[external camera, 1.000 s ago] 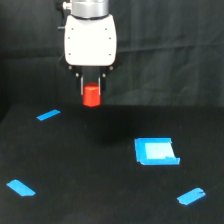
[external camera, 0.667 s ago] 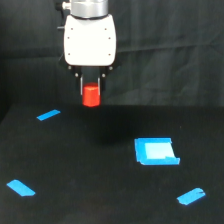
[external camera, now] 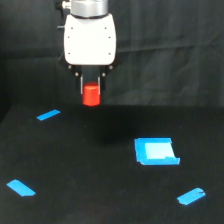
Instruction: Pick up the red object from the table
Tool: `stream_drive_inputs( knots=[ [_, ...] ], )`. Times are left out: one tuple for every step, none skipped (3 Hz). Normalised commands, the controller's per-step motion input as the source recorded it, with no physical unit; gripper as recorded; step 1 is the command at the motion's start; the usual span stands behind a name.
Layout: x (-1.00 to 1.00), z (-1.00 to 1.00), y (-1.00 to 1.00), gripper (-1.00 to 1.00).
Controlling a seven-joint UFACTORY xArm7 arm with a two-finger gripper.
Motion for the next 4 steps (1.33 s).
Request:
stream_drive_inputs(
  knots=[
    [-0.03,-0.07,0.03,-0.98],
    [-0.04,0.04,0.01,-0.98],
    [-0.02,0.03,-0.01,-0.99],
    [-0.02,0.10,0.00,-0.98]
  ],
)
